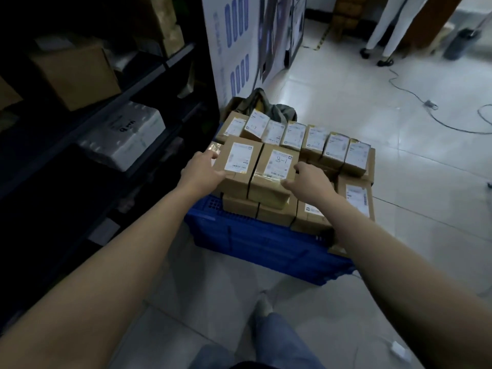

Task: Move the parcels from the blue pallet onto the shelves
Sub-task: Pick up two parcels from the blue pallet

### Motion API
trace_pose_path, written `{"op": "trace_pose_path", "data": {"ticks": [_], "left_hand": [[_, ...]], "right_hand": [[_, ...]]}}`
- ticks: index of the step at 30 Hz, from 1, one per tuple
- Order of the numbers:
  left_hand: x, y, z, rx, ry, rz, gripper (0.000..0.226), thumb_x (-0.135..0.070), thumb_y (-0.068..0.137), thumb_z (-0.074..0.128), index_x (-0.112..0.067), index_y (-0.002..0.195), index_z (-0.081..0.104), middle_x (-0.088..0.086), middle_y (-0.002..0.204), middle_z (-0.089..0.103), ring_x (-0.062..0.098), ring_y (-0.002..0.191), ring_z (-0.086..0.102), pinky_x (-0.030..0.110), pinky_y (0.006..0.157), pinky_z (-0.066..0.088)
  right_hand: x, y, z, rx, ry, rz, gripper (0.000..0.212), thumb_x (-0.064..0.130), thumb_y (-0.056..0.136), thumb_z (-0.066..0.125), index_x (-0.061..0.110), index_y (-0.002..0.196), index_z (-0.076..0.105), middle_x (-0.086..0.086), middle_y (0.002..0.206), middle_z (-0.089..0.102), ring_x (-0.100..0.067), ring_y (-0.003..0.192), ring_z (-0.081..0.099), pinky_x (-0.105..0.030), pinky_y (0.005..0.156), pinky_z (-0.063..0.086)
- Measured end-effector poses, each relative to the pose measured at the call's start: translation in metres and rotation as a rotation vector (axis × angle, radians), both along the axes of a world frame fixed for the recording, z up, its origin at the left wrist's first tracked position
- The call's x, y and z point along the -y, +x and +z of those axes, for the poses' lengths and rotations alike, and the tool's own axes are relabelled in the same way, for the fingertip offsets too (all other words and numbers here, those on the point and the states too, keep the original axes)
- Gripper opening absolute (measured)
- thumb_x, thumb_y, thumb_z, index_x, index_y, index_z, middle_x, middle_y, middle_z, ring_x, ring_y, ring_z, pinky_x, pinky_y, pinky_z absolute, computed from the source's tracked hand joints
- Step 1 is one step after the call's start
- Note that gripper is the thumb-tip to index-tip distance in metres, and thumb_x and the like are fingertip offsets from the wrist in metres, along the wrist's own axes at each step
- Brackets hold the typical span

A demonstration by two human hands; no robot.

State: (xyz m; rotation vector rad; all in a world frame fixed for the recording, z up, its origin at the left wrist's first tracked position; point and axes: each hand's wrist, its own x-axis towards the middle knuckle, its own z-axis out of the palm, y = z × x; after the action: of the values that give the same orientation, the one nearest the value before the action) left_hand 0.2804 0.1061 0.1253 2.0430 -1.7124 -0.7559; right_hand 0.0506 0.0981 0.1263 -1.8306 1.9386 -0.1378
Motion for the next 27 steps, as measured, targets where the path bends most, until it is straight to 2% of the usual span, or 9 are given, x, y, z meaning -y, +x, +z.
{"op": "trace_pose_path", "data": {"ticks": [2,5,10,12,15,18,20,23,27], "left_hand": [[0.024,-0.005,-0.015,-0.064,0.048,0.044,0.056,-0.026,0.086,0.064,-0.012,0.136,0.044,0.01,0.135,0.045,0.019,0.104,0.05,0.028,0.077,0.041],[0.052,-0.009,-0.04,-0.147,0.134,0.104,0.063,-0.026,0.085,0.068,-0.01,0.139,0.04,0.011,0.139,0.045,0.022,0.112,0.051,0.027,0.079,0.04],[0.089,-0.007,-0.078,-0.196,0.261,0.144,0.066,-0.025,0.085,0.067,-0.008,0.14,0.037,0.011,0.137,0.045,0.018,0.102,0.048,0.027,0.077,0.041],[0.105,-0.003,-0.091,-0.221,0.292,0.171,0.064,-0.023,0.086,0.065,-0.008,0.141,0.036,0.01,0.137,0.045,0.017,0.102,0.047,0.027,0.077,0.039],[0.126,0.002,-0.113,-0.206,0.321,0.186,0.062,-0.021,0.088,0.062,-0.007,0.142,0.035,0.012,0.14,0.044,0.023,0.114,0.049,0.029,0.081,0.04],[0.144,0.005,-0.133,-0.132,0.339,0.143,0.06,-0.022,0.086,0.064,-0.006,0.138,0.038,0.013,0.137,0.047,0.028,0.118,0.05,0.029,0.087,0.042],[0.155,0.006,-0.145,-0.1,0.357,0.133,0.058,-0.023,0.084,0.066,-0.006,0.134,0.042,0.014,0.132,0.051,0.03,0.115,0.052,0.036,0.095,0.046],[0.168,0.01,-0.158,-0.179,0.372,0.172,0.048,-0.02,0.083,0.066,-0.005,0.126,0.049,0.012,0.123,0.058,0.025,0.102,0.057,0.035,0.085,0.049],[0.176,0.018,-0.173,-0.372,0.447,0.212,0.047,-0.015,0.083,0.068,-0.006,0.127,0.052,0.011,0.124,0.06,0.027,0.109,0.057,0.036,0.091,0.048]], "right_hand": [[0.026,-0.007,-0.016,0.026,0.052,-0.008,0.061,0.037,0.091,0.061,0.006,0.14,0.039,-0.012,0.133,0.053,-0.026,0.108,0.055,-0.026,0.071,0.042],[0.056,-0.017,-0.04,0.139,0.142,-0.065,0.057,0.03,0.091,0.063,0.007,0.138,0.04,-0.013,0.132,0.055,-0.02,0.096,0.054,-0.021,0.061,0.039],[0.092,-0.033,-0.084,0.528,0.404,-0.416,0.065,0.03,0.087,0.068,0.01,0.141,0.037,-0.011,0.14,0.049,-0.026,0.118,0.05,-0.036,0.084,0.044],[0.102,-0.038,-0.1,0.592,0.466,-0.502,0.071,0.035,0.084,0.069,0.011,0.143,0.036,-0.011,0.141,0.047,-0.028,0.121,0.049,-0.042,0.094,0.046],[0.115,-0.04,-0.126,0.675,0.532,-0.585,0.077,0.038,0.083,0.07,0.012,0.145,0.032,-0.011,0.143,0.045,-0.031,0.127,0.045,-0.048,0.102,0.043],[0.125,-0.038,-0.148,0.797,0.585,-0.645,0.069,0.034,0.083,0.07,0.011,0.14,0.039,-0.01,0.137,0.05,-0.029,0.123,0.048,-0.044,0.098,0.044],[0.13,-0.036,-0.159,0.869,0.602,-0.673,0.06,0.033,0.085,0.068,0.01,0.135,0.045,-0.01,0.129,0.057,-0.026,0.114,0.056,-0.039,0.087,0.049],[0.135,-0.033,-0.171,0.912,0.603,-0.7,0.058,0.035,0.087,0.066,0.011,0.135,0.044,-0.009,0.12,0.06,-0.025,0.102,0.06,-0.035,0.069,0.05],[0.14,-0.033,-0.184,0.956,0.624,-0.719,0.069,0.043,0.083,0.068,0.016,0.139,0.04,-0.011,0.124,0.056,-0.029,0.105,0.059,-0.044,0.086,0.052]]}}
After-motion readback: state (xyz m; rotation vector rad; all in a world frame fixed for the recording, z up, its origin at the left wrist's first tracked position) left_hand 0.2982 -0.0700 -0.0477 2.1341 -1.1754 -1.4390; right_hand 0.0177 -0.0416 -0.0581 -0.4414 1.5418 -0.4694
